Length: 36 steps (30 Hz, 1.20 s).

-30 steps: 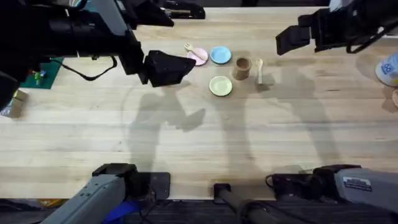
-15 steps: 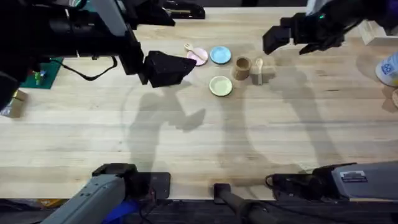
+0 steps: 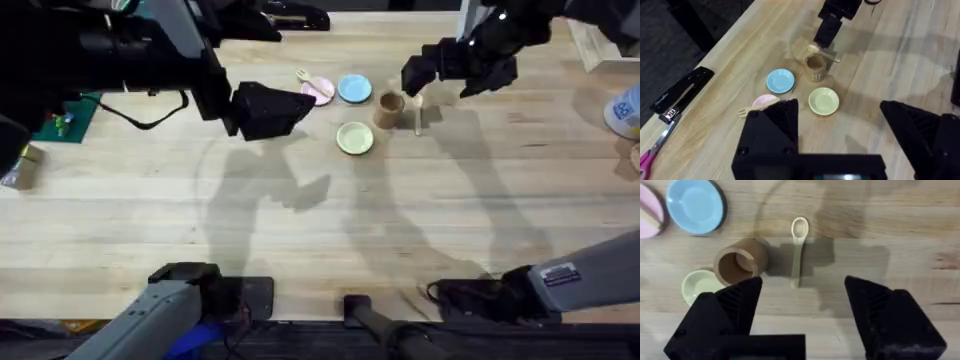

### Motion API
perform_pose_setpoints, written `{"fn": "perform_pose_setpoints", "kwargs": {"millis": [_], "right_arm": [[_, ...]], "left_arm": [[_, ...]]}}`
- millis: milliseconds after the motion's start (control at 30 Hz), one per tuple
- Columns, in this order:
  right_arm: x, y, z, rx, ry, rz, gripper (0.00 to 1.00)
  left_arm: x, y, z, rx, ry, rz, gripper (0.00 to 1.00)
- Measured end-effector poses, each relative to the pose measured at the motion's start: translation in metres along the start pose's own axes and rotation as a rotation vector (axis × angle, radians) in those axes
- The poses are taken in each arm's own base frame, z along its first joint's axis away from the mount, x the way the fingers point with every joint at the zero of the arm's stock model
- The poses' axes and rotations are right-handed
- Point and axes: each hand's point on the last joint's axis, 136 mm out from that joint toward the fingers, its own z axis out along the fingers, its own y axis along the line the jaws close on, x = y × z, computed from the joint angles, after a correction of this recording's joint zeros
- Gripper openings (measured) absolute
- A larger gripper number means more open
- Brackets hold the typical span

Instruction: Pick up a utensil and set it on the pink plate, then put the other utensil in the container.

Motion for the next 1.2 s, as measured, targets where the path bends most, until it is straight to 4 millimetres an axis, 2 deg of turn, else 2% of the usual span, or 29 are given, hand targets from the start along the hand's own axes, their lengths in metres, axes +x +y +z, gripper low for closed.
{"fn": "perform_pose_setpoints", "kwargs": {"millis": [400, 700, 967, 1200], "right_arm": [[-0.007, 0.003, 0.032, 0.003, 0.016, 0.01, 0.998], [-0.007, 0.001, 0.039, 0.006, 0.022, 0.022, 0.997], [0.011, -0.002, 0.049, 0.027, 0.11, 0.019, 0.997], [0.008, -0.002, 0.049, 0.023, 0.095, 0.024, 0.997]], "left_arm": [[0.0, 0.0, 0.0, 0.0, 0.0, 0.0, 0.993], [0.0, 0.0, 0.0, 0.0, 0.0, 0.0, 0.993], [0.0, 0.0, 0.0, 0.0, 0.0, 0.0, 0.994], [0.0, 0.0, 0.0, 0.0, 0.0, 0.0, 0.994]]}}
